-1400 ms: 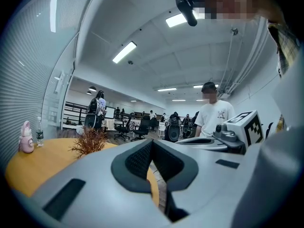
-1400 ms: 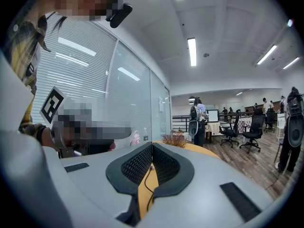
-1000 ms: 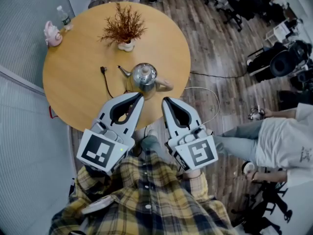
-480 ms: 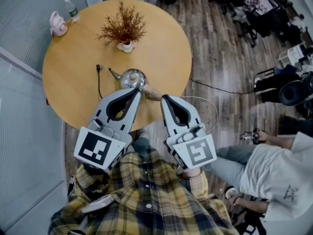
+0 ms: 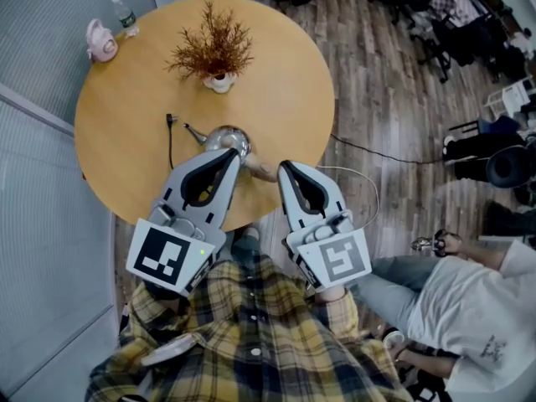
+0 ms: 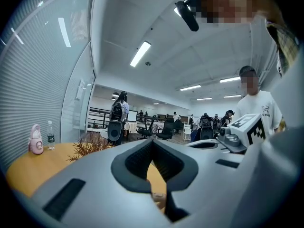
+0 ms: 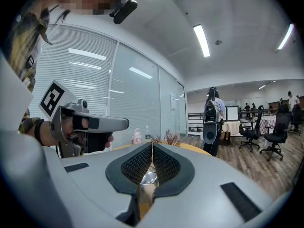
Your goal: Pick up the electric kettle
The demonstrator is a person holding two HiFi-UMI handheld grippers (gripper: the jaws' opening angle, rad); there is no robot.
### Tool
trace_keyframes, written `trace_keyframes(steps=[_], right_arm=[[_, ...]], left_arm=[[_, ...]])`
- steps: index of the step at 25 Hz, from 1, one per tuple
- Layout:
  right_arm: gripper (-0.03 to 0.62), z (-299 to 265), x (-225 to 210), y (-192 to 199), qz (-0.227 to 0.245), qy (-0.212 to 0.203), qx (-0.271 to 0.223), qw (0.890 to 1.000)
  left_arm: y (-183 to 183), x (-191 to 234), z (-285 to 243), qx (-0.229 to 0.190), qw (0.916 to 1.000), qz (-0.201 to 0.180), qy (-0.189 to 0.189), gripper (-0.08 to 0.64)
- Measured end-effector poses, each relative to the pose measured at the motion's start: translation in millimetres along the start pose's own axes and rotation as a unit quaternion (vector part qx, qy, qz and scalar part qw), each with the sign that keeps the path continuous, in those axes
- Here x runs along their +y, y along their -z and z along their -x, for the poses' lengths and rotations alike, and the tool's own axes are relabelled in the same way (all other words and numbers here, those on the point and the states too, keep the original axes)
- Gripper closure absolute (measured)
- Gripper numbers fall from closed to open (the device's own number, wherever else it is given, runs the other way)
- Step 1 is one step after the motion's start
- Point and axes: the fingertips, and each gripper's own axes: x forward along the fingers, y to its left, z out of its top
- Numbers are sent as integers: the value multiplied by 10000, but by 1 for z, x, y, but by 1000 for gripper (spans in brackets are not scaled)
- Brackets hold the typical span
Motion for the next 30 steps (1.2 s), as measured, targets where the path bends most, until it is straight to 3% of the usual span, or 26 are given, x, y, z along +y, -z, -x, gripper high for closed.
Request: trace_keyframes(steps=[6, 11, 14, 17, 22, 24, 30], right_arm=[[560, -15, -7, 4, -37, 383, 0, 9993], [560, -19, -11, 17, -7, 950, 312, 9950], [560, -22, -10, 20, -8, 1186, 213, 9927], [559, -22, -5, 34, -24, 1342, 24, 9910], [552, -16, -6, 69, -136, 1688, 197, 9854], [491, -16, -6, 84, -274, 1750, 303, 9837], [407, -20, -7, 125, -344, 1880, 651, 9794]], left_arm=[[4, 14, -9, 29, 9993, 5, 364, 557], [8, 26, -13, 82, 9976, 40, 683, 557], [14, 30, -13, 127, 9965, 71, 826, 557], [24, 37, -13, 145, 9953, 98, 947, 557], [39, 45, -17, 164, 9943, 92, 1047, 557], [44, 47, -19, 183, 9940, 110, 1074, 557], [60, 56, -25, 289, 9938, 178, 1059, 557]])
